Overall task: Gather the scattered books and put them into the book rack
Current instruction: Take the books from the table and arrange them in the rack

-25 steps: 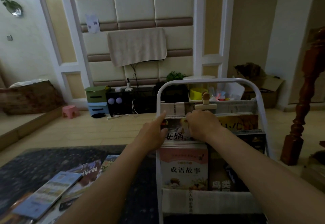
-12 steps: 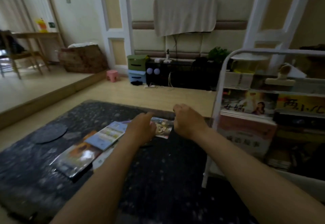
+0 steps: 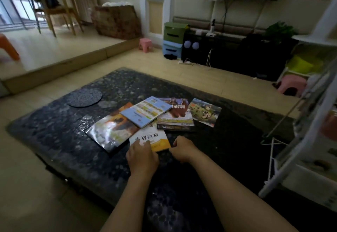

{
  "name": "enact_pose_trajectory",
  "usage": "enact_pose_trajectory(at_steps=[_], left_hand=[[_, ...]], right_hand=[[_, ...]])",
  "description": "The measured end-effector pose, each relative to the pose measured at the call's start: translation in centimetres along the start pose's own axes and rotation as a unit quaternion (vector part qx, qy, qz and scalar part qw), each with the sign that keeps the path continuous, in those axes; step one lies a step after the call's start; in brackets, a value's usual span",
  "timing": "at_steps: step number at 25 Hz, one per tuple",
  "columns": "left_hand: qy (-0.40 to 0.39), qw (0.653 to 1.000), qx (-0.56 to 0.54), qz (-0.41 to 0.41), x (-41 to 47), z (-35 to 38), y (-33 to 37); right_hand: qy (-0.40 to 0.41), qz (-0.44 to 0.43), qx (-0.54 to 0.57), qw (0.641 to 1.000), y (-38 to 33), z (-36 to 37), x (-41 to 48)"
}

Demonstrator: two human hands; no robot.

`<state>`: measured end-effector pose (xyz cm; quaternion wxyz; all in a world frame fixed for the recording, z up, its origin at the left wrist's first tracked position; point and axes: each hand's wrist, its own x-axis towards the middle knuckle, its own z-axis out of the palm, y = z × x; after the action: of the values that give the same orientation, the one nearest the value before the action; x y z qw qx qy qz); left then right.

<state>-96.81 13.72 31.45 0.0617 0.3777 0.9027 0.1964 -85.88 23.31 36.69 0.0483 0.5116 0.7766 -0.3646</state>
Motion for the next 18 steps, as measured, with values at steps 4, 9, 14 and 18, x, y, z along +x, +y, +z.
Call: enact_pose_trajectory(at_steps=[4, 9, 14, 18], left_hand=[[-0.016, 0.996, -0.058, -0.071, 2.2, -0.2, -0.9], [-0.005, 0.980, -0.157, -0.123, 3.9, -1.0, -1.2], [-0.014, 0.976, -0.162, -0.141, 3.5, -1.2, 0.1], [-0.030, 0.983, -0.128, -0.125, 3.8, -0.6, 0.8]], right_hand=[[0.025, 0.063, 0.115, 0.991, -0.3, 2.3, 3.3], [-0.013, 0.128, 0.205, 0.970, -0.6, 1.5, 4.5], [-0.030, 0.131, 0.291, 0.947, 0.2, 0.9, 4.2], [-0.017, 0.145, 0.399, 0.905, 1.3, 0.3, 4.2]])
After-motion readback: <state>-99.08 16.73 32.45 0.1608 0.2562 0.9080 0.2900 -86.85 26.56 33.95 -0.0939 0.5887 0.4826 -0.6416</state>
